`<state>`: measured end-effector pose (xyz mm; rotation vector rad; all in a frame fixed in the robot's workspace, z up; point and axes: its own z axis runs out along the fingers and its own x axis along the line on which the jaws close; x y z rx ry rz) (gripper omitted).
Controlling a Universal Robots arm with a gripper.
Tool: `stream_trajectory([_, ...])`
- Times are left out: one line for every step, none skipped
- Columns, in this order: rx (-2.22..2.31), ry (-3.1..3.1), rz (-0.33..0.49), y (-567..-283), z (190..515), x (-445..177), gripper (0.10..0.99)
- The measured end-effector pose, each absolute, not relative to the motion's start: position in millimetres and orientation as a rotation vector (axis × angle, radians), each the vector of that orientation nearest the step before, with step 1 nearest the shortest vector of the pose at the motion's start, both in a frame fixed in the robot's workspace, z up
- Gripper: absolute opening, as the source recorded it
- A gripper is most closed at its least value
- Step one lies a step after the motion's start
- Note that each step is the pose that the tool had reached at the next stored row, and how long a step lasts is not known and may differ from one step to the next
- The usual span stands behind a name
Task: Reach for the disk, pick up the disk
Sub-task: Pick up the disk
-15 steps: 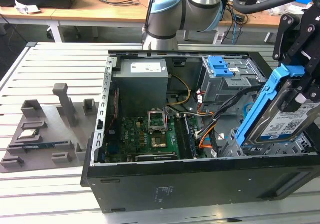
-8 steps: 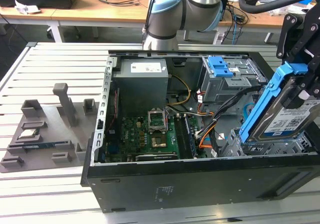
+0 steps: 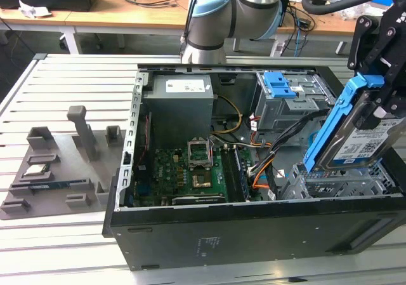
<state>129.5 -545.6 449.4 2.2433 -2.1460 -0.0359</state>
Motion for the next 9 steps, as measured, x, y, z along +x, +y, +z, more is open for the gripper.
stream_trajectory([2.243,-2.146,-0.036,-544.8,449.0,129.7,0.365])
stream_trajectory([2.243,-2.146,-0.036,-544.8,448.9,129.7,0.365])
stream_trajectory([2.243,-2.146,-0.036,-544.8,448.9,129.7,0.365])
stream_trajectory([2.243,-2.146,-0.036,-544.7,448.8,129.7,0.365])
stream_trajectory([2.243,-2.146,-0.036,-544.7,448.8,129.7,0.365])
stream_trajectory([2.243,-2.146,-0.036,-544.7,448.8,129.7,0.365])
stream_trajectory([2.243,-2.146,-0.036,-544.7,448.8,129.7,0.365])
stream_trajectory([2.243,-2.146,-0.036,-544.7,448.8,129.7,0.365])
stream_trajectory([2.243,-2.146,-0.036,-544.7,448.8,129.7,0.365])
